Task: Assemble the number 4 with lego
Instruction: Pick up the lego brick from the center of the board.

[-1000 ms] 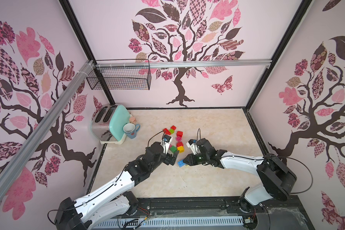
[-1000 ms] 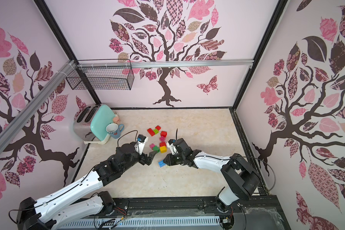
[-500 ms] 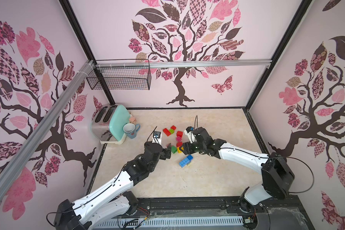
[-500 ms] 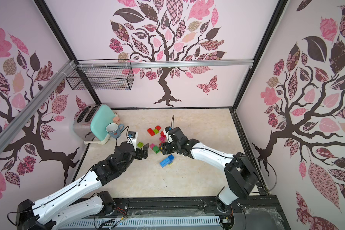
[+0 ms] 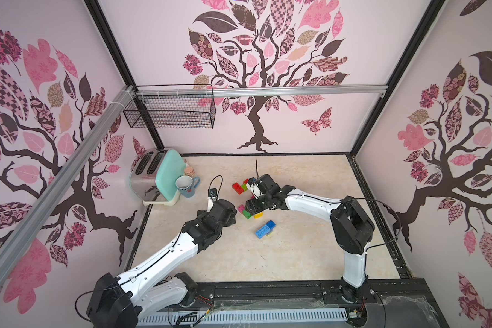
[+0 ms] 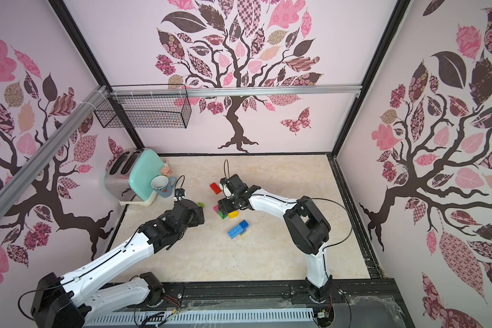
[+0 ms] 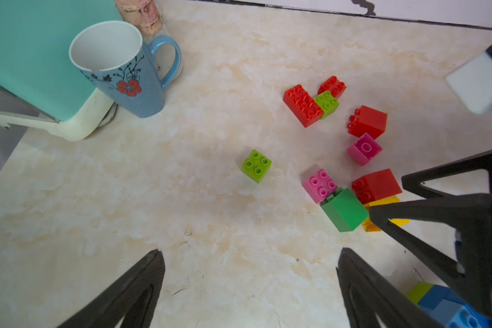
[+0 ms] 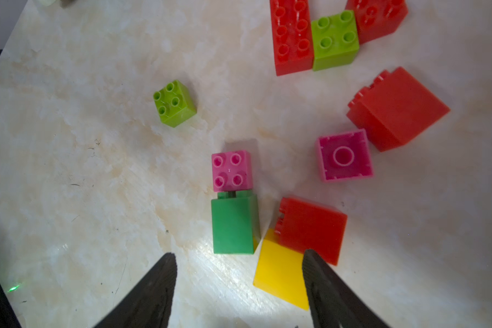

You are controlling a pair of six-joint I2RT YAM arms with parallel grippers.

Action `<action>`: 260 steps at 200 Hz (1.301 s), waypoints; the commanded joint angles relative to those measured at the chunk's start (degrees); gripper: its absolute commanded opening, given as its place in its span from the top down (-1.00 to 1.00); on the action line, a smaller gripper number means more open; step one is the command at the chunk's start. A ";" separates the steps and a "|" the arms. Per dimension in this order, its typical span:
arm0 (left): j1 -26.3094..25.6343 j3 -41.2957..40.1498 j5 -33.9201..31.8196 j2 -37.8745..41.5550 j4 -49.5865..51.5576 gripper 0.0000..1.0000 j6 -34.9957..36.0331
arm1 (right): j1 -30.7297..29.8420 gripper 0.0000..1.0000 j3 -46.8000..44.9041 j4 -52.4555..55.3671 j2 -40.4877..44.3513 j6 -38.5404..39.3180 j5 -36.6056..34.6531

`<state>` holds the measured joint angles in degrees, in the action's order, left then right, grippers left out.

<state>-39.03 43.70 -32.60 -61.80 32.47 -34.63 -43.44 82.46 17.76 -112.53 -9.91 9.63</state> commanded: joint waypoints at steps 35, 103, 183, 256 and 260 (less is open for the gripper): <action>6.28 0.29 8.12 -0.84 4.23 -0.95 -7.69 | -3.22 -0.44 7.96 5.70 -7.86 5.61 -3.03; 10.82 0.79 10.42 5.11 7.44 -0.95 -5.78 | -5.42 -0.23 12.29 10.53 -13.44 7.48 -8.51; 10.83 0.33 14.22 2.06 4.01 -0.95 -4.75 | -5.68 0.00 12.21 9.86 -14.10 7.72 -10.23; 18.04 5.89 43.72 -4.02 0.58 -0.83 -2.98 | -5.69 0.51 -0.04 -6.22 -2.02 10.19 -6.30; 18.81 6.29 45.82 -4.55 0.38 -0.83 -3.07 | -5.67 0.52 -2.18 -8.97 -0.04 10.75 -5.32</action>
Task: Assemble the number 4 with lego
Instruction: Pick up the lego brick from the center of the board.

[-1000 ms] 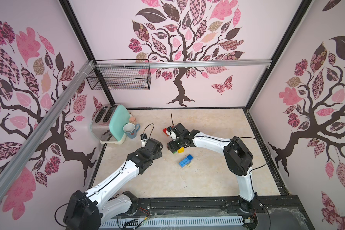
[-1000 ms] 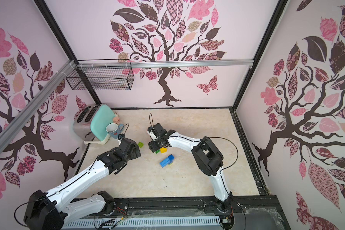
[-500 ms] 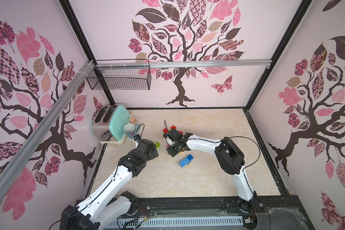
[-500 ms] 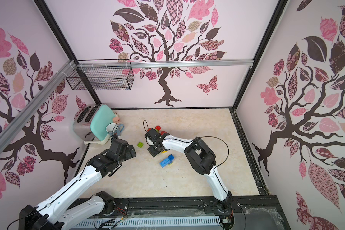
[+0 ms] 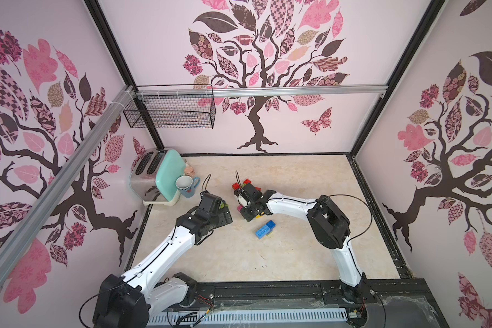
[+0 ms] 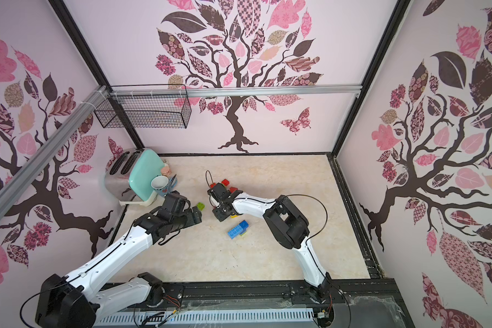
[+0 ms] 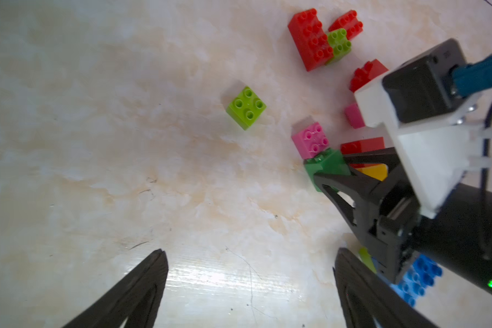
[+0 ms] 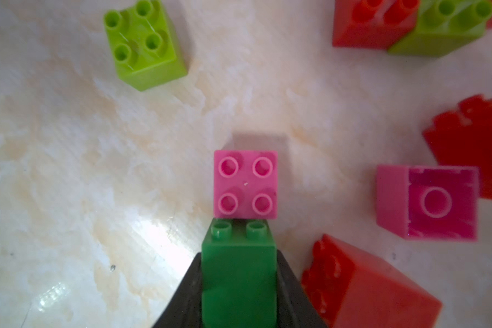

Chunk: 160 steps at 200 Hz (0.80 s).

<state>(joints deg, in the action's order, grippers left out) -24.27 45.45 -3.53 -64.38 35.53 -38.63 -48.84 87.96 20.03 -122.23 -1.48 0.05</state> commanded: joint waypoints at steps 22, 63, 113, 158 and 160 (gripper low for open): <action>6.66 7.50 27.35 -5.17 -1.83 -0.76 2.87 | -0.26 0.59 -21.56 -29.57 19.59 5.03 9.57; 6.63 14.82 38.07 -10.23 5.89 -0.66 11.89 | -0.29 0.65 -36.66 -49.99 27.71 8.51 16.88; 6.48 17.35 42.67 -12.84 11.92 -0.51 16.68 | -0.26 0.73 -47.16 -70.80 30.07 9.64 22.07; 3.95 19.05 42.17 -15.69 13.93 -0.32 18.16 | -0.35 0.72 -46.74 -71.27 29.51 10.57 24.14; 3.85 19.08 42.08 -15.78 13.95 -0.31 18.09 | -0.37 0.72 -46.74 -71.36 29.51 10.63 24.25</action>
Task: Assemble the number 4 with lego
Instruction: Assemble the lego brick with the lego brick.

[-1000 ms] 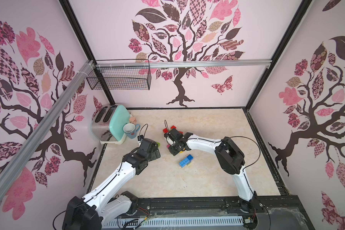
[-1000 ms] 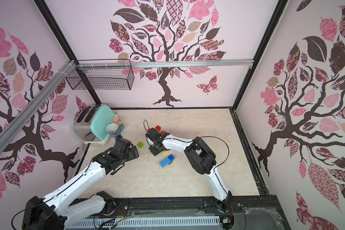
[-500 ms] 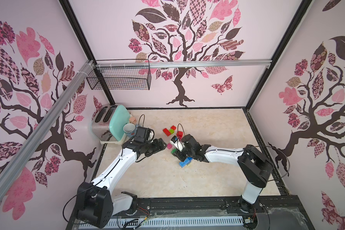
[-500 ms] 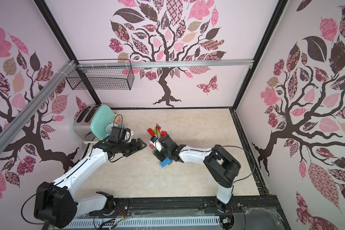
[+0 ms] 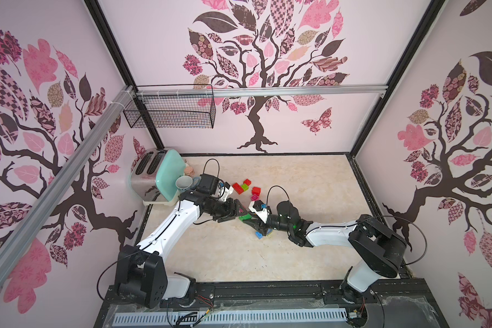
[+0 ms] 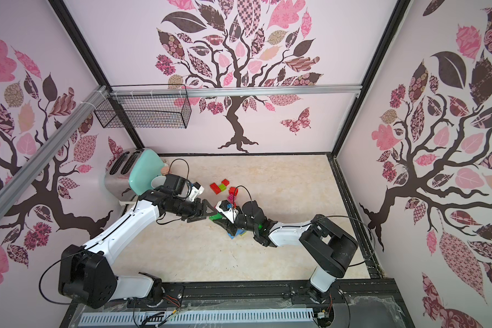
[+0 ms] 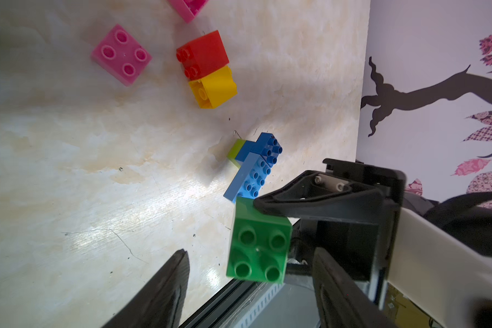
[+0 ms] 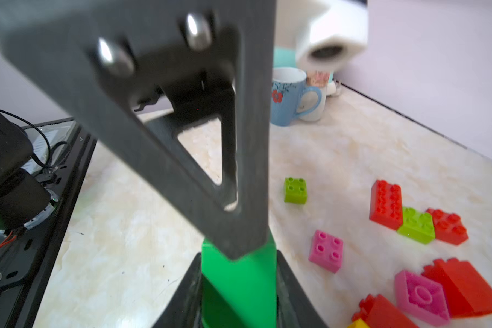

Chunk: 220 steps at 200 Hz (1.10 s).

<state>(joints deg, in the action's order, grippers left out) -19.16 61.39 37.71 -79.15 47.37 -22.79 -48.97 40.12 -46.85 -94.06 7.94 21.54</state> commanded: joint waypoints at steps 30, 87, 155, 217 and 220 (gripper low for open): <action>-2.40 3.59 0.89 -2.53 1.24 -0.05 1.47 | -0.40 0.72 0.84 -5.02 1.42 1.39 3.46; -4.01 4.97 -1.67 -2.29 2.18 1.00 3.47 | -0.48 0.64 0.48 -1.76 2.04 1.49 1.53; -8.71 8.08 -27.35 0.01 5.94 1.00 5.11 | -0.36 -0.99 -11.08 6.84 21.41 -14.27 -19.65; -21.88 16.75 -40.95 -9.77 11.19 1.00 6.50 | 13.19 -0.99 -11.51 44.53 40.30 -34.13 -31.13; -22.29 17.33 -40.94 -10.56 11.49 1.00 6.61 | 14.53 -0.99 -11.88 45.10 40.75 -34.61 -30.46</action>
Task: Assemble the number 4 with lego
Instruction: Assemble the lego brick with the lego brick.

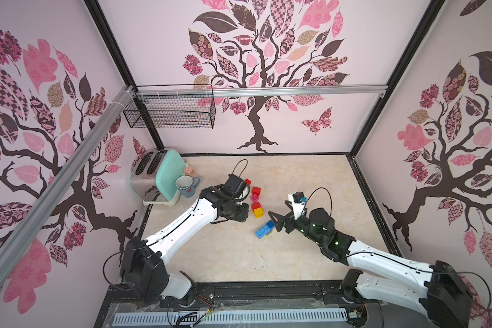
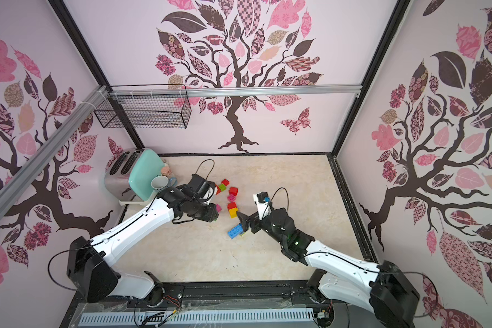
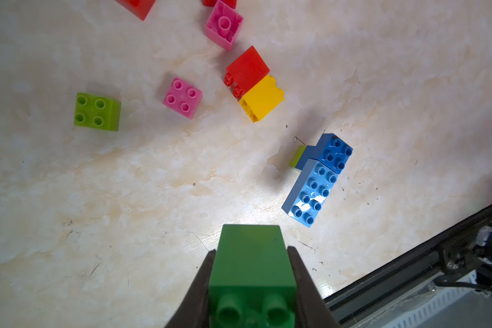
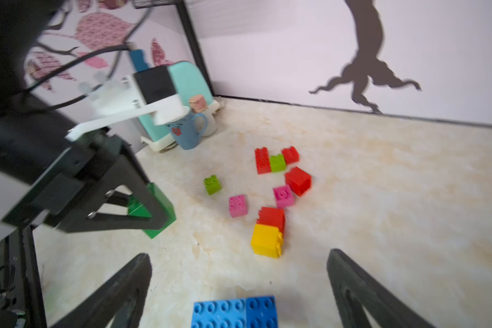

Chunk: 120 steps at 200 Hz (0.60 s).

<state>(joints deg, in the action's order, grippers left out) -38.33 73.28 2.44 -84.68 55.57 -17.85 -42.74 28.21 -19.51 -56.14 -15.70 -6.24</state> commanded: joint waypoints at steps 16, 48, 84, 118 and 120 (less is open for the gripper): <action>-4.85 9.27 -5.52 -9.30 5.21 1.00 2.10 | 13.46 -0.99 -1.28 19.30 3.88 -12.02 -1.26; -6.85 17.32 -4.84 -18.70 9.79 1.00 4.39 | 15.36 -0.99 0.14 21.01 2.95 -9.63 -0.17; -8.22 22.72 -2.55 -23.35 10.39 1.00 6.17 | 15.40 -0.99 -0.03 21.22 2.09 -10.18 -1.95; -10.54 24.69 -2.80 -24.73 9.40 1.00 5.17 | 15.43 -0.99 -0.42 20.82 0.61 -11.01 -2.77; -10.85 24.67 -3.05 -24.74 9.34 1.00 5.43 | 15.46 -0.99 -0.36 20.78 0.53 -11.01 -2.87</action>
<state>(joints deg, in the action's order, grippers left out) -46.94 94.43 -0.32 -109.12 64.71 -13.26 -27.33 27.05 0.34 -54.19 -25.71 -7.73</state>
